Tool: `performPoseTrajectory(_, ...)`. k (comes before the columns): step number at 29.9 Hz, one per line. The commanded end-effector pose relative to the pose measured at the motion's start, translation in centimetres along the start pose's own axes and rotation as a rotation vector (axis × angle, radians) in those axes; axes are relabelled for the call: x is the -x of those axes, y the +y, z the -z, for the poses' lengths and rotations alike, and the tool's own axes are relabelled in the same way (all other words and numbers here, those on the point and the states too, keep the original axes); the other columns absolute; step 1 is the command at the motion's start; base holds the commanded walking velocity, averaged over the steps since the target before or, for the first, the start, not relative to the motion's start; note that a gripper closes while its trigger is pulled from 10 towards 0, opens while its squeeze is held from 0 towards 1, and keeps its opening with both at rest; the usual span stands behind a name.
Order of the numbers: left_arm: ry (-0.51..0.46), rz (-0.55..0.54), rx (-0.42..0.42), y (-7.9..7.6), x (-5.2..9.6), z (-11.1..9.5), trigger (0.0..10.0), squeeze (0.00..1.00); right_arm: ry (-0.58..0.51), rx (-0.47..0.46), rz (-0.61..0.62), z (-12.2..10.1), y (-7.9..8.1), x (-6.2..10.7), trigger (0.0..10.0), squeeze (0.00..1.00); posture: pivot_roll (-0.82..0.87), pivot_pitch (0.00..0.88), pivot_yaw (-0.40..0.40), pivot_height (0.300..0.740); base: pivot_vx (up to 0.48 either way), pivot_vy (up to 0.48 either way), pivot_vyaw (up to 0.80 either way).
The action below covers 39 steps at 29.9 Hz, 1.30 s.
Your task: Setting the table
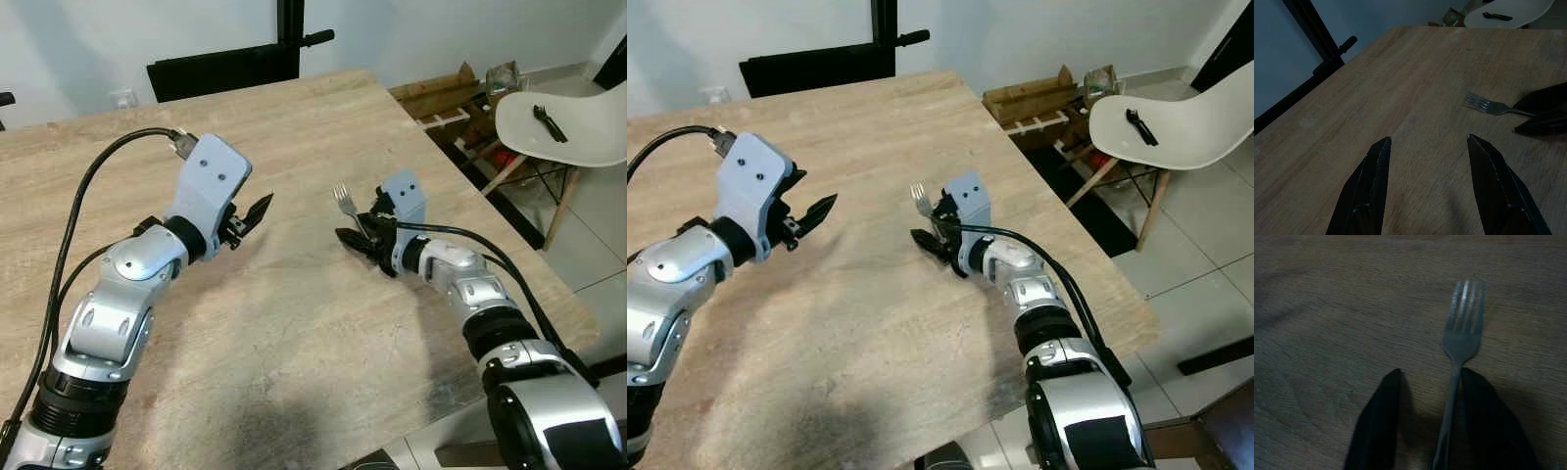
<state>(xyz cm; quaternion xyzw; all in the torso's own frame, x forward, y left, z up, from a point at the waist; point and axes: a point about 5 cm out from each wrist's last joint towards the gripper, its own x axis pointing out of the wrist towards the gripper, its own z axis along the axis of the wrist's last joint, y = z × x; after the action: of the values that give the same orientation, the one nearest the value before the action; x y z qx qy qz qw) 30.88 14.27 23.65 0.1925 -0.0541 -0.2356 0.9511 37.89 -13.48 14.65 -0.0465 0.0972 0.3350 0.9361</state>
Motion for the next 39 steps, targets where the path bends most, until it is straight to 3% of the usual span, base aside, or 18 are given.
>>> performPoseTrajectory(1,0.013,-0.002,-0.002,0.0,0.0,0.2,10.0,0.0,0.065,-0.051,-0.02,2.1,0.4,0.2,0.0,0.0,-0.06,0.095,0.034,0.74,0.0,0.0,0.0)
performPoseTrajectory(10,0.013,-0.004,0.001,0.0,0.0,0.3,10.0,0.0,0.013,-0.064,-0.018,1.0,0.3,0.2,0.0,0.0,-0.06,0.091,0.034,0.74,0.0,0.0,0.0)
performPoseTrajectory(22,0.013,-0.006,0.004,-0.1,-0.1,0.3,10.0,0.0,-0.107,-0.072,-0.088,-1.4,2.1,-0.9,0.0,0.0,-0.06,0.09,0.031,0.74,0.0,0.0,0.0)
performPoseTrajectory(24,0.014,-0.01,0.006,0.0,-0.1,0.3,10.0,0.0,-0.187,-0.082,-0.111,-3.1,2.9,-1.2,0.0,0.0,-0.06,0.096,0.03,0.74,0.0,0.0,0.0)
performPoseTrajectory(25,0.015,-0.016,0.007,0.0,-0.1,0.3,10.0,0.0,-0.25,-0.088,-0.114,-4.4,3.4,-1.2,1.3,0.0,-0.06,0.096,0.03,0.74,0.0,0.0,0.0)
performPoseTrajectory(26,0.015,-0.016,0.007,0.0,-0.1,0.3,10.0,0.0,-0.25,-0.088,-0.114,-4.4,3.4,-1.2,1.3,0.0,-0.06,0.096,0.03,0.74,0.0,0.0,0.0)
performPoseTrajectory(27,0.017,-0.057,0.009,0.3,-0.2,0.3,10.0,0.0,-0.378,-0.108,-0.109,-6.9,4.3,-1.0,10.0,0.0,-0.06,0.099,0.028,0.74,0.0,0.0,0.0)
performPoseTrajectory(29,0.017,-0.08,0.012,0.5,-0.2,0.3,10.0,0.0,-0.42,-0.116,-0.091,-7.7,4.5,-0.9,10.0,0.0,-0.06,0.099,0.028,0.74,0.0,0.0,0.0)
performPoseTrajectory(30,0.018,-0.15,0.022,1.2,-0.1,0.4,10.0,0.0,-0.497,-0.127,0.006,-8.7,4.3,-0.1,10.0,0.0,-0.05,0.099,0.025,0.74,0.0,0.0,0.0)
performPoseTrajectory(33,0.024,-0.209,0.047,1.7,0.1,0.6,10.0,0.0,-0.556,-0.136,0.095,-9.1,4.0,0.8,10.0,0.0,-0.05,0.099,0.029,0.74,0.0,0.0,0.0)
performPoseTrajectory(36,0.031,-0.236,0.062,1.7,0.3,0.8,10.0,0.0,-0.582,-0.137,0.139,-9.0,4.0,1.5,10.0,0.0,-0.05,0.1,0.033,0.74,0.0,0.0,0.0)
performPoseTrajectory(37,0.043,-0.276,0.103,1.6,0.7,1.3,10.0,0.0,-0.617,-0.132,0.27,-8.4,4.0,3.1,10.0,0.0,-0.05,0.089,0.043,0.74,0.0,0.0,0.0)
performPoseTrajectory(39,0.046,-0.285,0.111,1.5,0.8,1.4,10.0,0.0,-0.622,-0.127,0.32,-8.2,4.0,3.6,10.0,0.0,-0.05,0.087,0.046,0.74,0.0,0.0,0.0)
